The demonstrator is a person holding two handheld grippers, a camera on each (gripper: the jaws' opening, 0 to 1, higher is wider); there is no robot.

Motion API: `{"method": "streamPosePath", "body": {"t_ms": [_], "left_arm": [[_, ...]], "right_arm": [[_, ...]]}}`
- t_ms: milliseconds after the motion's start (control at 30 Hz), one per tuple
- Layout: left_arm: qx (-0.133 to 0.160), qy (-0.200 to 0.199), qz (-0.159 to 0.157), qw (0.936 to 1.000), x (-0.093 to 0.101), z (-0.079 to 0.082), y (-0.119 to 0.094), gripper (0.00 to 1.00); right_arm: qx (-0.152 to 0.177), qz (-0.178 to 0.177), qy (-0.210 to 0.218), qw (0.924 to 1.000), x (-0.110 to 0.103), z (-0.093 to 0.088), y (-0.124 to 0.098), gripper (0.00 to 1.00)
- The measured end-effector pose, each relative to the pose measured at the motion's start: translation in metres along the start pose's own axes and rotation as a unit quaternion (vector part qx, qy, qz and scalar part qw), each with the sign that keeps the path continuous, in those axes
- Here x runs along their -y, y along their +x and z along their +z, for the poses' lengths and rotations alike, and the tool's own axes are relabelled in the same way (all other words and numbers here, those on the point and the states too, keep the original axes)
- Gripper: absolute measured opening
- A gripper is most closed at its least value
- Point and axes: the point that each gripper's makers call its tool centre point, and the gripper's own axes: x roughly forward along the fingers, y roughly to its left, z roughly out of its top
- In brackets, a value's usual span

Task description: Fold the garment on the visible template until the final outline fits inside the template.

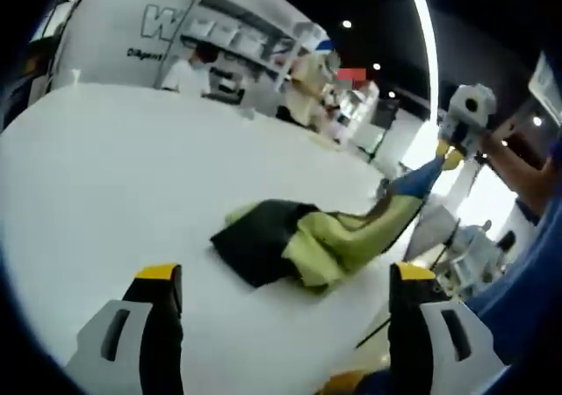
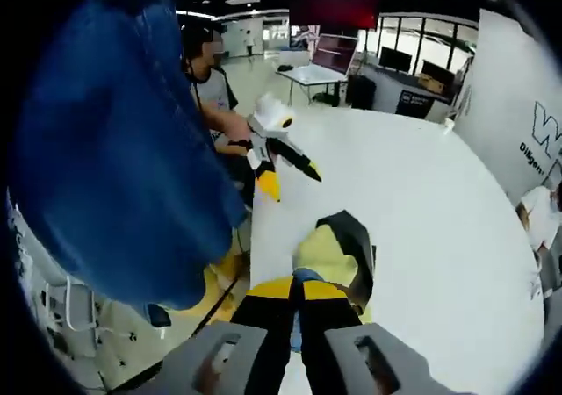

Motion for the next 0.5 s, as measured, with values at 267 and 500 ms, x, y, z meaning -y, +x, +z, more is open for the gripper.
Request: {"method": "streamPosePath", "body": {"t_ms": [267,500], "left_arm": [[-0.027,0.165,-0.006,0.9858,0.005,0.035,0.063,0.69],[-0.058,0.361,0.03,0.9303,0.004,0.045,0.099,0.44]], "right_arm": [[0.027,-0.034,0.043,0.9981,0.001,-0.014,-0.011,0.0],[0.053,-0.058,0.073,0.9942,0.003,-0.023,-0.021,0.0]]}}
